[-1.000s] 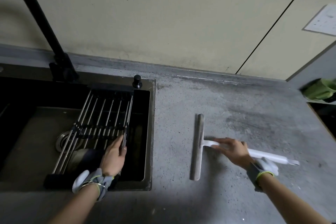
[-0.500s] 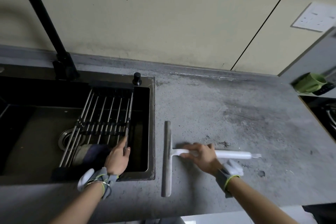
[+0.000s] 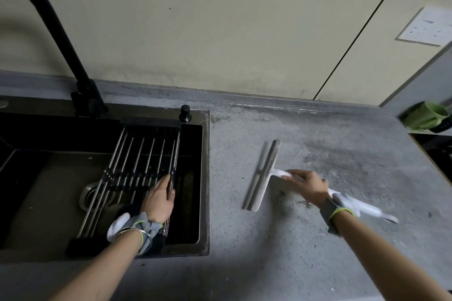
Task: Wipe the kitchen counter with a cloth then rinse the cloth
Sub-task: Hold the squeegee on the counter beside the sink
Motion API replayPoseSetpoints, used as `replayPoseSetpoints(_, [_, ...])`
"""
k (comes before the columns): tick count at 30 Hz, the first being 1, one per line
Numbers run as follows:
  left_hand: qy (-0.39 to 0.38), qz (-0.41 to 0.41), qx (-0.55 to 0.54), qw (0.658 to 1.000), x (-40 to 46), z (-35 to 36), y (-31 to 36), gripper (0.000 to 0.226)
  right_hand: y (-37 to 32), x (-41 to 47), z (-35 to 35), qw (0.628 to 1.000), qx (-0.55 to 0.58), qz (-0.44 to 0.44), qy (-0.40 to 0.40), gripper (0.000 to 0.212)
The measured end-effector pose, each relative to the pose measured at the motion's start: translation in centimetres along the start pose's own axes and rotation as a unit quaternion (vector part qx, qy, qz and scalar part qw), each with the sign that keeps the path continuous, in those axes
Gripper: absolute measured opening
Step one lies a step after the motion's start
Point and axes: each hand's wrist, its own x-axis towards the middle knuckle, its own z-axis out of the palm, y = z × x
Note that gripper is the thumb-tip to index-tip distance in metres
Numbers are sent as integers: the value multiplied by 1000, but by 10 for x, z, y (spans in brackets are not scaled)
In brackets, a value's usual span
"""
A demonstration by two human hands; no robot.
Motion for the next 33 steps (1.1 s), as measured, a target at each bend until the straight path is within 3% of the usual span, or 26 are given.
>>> replayPoseSetpoints(6, [7,-2,51,999,30,-5,18,53,-8,38,-6,999,-51,11,-8,35])
replayPoseSetpoints(13, [12,-19,89,996,48,-1,27,53,-51,64,25,993,-57,-48,-91,29])
replayPoseSetpoints(21, [28,-33,91,995,61,10,35,53,-86,80,54,976,-79,-133,-151,36])
replayPoseSetpoints(26, [18,-48,101,994,71,15,34,53,-62,99,25,984,-36,-116,-132,38])
replayPoseSetpoints(30, [2,-60,108,992,78,20,29,54,-30,119,-12,996,-26,-49,-74,38])
replayPoseSetpoints(33, [3,-60,124,990,82,25,29,56,-8,131,-34,999,-38,-21,-27,23])
